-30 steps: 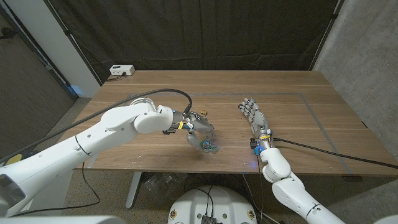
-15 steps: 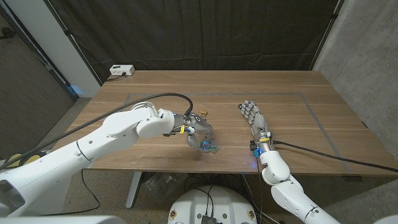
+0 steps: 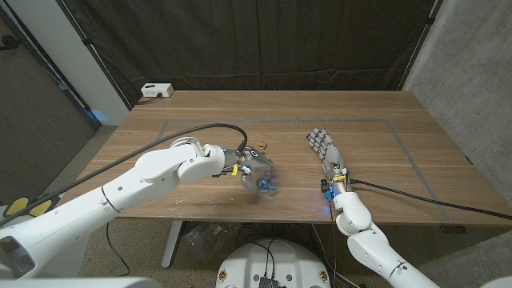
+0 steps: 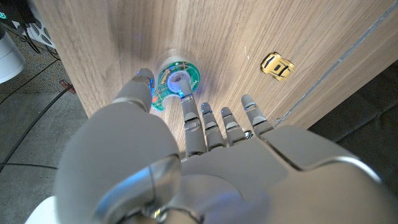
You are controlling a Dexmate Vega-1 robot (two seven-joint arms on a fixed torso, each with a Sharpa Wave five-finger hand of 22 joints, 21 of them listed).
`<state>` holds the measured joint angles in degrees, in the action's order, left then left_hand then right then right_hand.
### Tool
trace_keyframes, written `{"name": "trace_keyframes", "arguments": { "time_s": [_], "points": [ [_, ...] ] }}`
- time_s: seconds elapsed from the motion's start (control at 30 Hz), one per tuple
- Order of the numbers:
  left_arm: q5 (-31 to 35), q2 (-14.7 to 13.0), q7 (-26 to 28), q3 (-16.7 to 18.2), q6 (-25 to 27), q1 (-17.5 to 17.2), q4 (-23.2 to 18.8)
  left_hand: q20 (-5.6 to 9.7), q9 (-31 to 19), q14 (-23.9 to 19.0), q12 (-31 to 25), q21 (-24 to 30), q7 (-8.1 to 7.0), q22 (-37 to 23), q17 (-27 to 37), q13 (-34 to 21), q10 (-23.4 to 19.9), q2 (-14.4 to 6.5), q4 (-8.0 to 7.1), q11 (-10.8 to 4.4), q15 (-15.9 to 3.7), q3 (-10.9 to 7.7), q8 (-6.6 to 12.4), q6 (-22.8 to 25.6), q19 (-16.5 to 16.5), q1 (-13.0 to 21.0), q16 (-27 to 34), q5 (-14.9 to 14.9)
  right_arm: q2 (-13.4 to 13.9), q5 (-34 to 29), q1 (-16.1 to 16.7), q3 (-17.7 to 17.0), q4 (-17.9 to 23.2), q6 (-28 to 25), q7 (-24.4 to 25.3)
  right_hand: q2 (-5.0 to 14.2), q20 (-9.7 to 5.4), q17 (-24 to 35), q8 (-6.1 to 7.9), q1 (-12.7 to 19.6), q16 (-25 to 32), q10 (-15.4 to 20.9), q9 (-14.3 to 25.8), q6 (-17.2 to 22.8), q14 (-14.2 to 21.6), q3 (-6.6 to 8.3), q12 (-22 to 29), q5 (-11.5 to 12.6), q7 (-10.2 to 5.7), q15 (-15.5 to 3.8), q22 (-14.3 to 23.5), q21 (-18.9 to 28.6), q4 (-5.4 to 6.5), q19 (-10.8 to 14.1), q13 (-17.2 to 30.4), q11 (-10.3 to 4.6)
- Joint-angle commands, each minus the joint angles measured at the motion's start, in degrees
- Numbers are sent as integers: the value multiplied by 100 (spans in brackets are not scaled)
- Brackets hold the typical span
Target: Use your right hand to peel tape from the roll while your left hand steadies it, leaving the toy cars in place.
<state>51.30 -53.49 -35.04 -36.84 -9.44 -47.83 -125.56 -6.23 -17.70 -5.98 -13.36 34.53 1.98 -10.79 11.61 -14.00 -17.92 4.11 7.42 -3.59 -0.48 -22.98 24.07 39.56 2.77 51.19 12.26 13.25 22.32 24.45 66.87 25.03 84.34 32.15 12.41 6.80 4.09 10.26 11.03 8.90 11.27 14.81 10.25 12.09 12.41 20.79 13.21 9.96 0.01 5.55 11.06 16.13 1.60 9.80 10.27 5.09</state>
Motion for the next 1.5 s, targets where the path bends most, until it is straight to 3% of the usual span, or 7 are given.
{"name": "trace_keyframes", "arguments": {
  "time_s": [0.03, 0.4, 0.63, 0.87, 1.03, 1.3, 1.5],
  "points": [
    [230, 43, 500, -48, -128, -96, 215, 3, -31, -24, -35, -10, -24, -29, 28, -21, -77, -36, -3, -51, -55, 25, 80, 133, -26, 32, 31, 36, 16, -77, -162, 38, -128, 93, -131, -39, 44, 24, 1, -45, 5, 48, 13, 28, 34, -8, -13, 10, -21, 21, 17, -21, 16, 54, 29, -15],
    [504, 49, 867, -61, -106, -200, 326, 30, -85, -173, -96, -5, 5, -28, 32, -19, -282, -137, -7, -120, -167, 14, 280, 459, -113, 146, 85, 25, 31, -238, -231, 7, -68, 122, -31, -104, 87, 29, -9, -94, 0, 46, 13, 18, 43, -53, -23, -2, -33, 17, 17, -27, 31, 70, 30, -16],
    [603, 151, 766, -179, -63, -121, 505, 23, -2, -145, -60, -35, -141, -27, 27, -6, -237, -192, -45, -120, -146, 43, 74, 56, -106, 158, 56, -17, 31, -254, -217, -9, -26, 88, 23, -126, 125, 31, -10, -126, 15, 59, 13, 23, 103, -73, -24, -3, -43, 11, 17, -20, 46, 114, 30, -40],
    [573, 195, 1188, -247, -227, -69, 822, 45, 168, -384, -162, -33, -152, -27, 10, 19, -602, -402, 3, -158, -313, -32, 396, 1105, -238, 430, 112, -111, 20, -274, -176, -26, -9, 90, 87, -128, 134, 29, -7, -138, 11, 96, 13, 37, 118, -76, -16, 0, -54, 25, 17, -23, 54, 127, 30, -32],
    [563, 192, 1707, -266, -398, -67, 1039, 88, 363, -669, -271, 3, -65, -29, -5, 60, -1096, -743, -31, -434, -500, -157, 572, 1930, -409, 611, 187, -226, 3, -295, -166, -23, -22, 97, 117, -125, 135, 28, 4, -140, 12, 105, 13, 69, 135, -74, -15, 2, -49, 28, 17, -24, 56, 134, 30, -26],
    [751, 127, 2938, -107, -310, -352, 1125, -23, 501, -745, -238, 33, -66, -33, -1, 88, -1188, -1089, -188, -348, -452, -223, 326, 1687, -493, 550, 207, -233, -30, -319, -158, -16, -15, 107, 160, -121, 129, 25, 9, -142, 4, 129, 13, 90, 139, -70, -12, 5, -43, 29, 17, -31, 58, 137, 30, -23],
    [1305, 163, 4786, 30, 134, -801, 1246, 51, 649, -483, 104, -21, -761, -25, -4, 108, -314, -1054, -378, -399, -415, -12, 130, 1815, -417, 296, 4, -101, -42, -340, -161, -11, -2, 102, 180, -118, 125, 23, 12, -141, 0, 145, 13, 107, 145, -67, -10, 6, -43, 25, 17, -35, 58, 140, 30, -19]
  ]
}}
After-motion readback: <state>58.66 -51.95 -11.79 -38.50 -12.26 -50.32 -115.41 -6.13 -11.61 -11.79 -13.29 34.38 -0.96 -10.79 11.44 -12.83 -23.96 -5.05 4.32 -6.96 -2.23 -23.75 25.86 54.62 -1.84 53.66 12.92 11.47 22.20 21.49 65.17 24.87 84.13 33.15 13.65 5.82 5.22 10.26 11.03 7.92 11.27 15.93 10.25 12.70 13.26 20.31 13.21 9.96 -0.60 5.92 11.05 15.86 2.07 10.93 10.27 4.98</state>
